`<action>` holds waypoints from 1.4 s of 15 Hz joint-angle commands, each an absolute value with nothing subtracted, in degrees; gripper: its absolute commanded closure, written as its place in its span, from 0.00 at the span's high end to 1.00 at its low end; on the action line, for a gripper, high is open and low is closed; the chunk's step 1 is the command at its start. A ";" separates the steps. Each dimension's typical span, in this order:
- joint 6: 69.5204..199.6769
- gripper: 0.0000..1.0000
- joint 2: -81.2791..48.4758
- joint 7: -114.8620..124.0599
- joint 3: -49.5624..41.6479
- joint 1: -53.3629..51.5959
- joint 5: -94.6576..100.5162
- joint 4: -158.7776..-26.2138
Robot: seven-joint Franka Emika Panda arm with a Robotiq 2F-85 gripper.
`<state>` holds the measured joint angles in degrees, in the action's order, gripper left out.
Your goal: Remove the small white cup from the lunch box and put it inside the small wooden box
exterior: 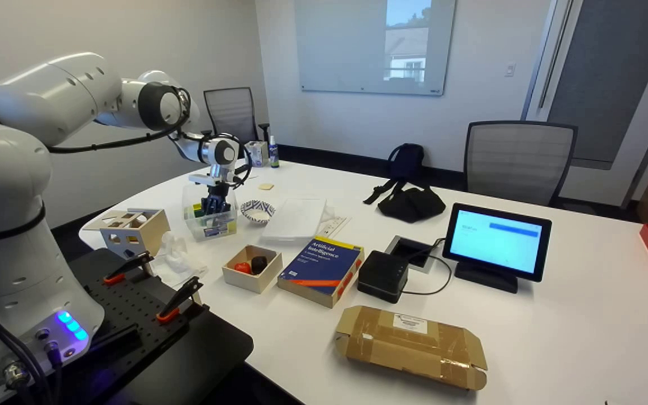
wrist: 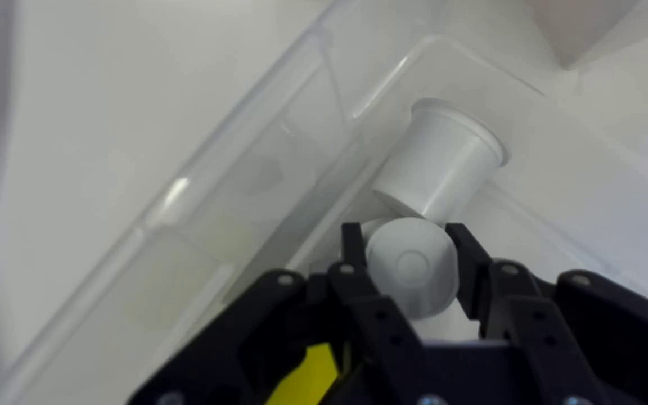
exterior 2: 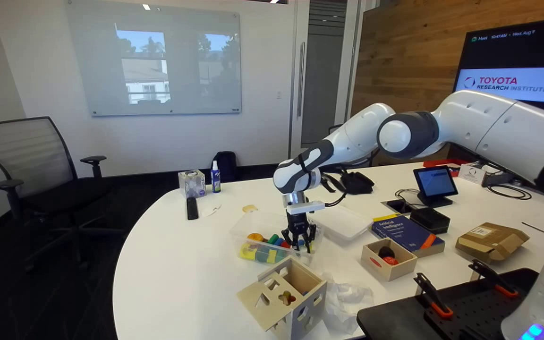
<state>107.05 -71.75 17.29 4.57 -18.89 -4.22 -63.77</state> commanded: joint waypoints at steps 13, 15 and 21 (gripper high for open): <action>106.78 0.15 -42.39 33.40 1.95 -17.27 -7.65 -85.11; 108.78 0.15 -38.66 35.72 1.02 -15.24 -9.45 -89.98; 113.96 0.15 -30.21 37.42 -1.03 -7.57 -17.74 -106.80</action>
<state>109.92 -36.70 35.45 -0.26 -9.86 -14.33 -95.68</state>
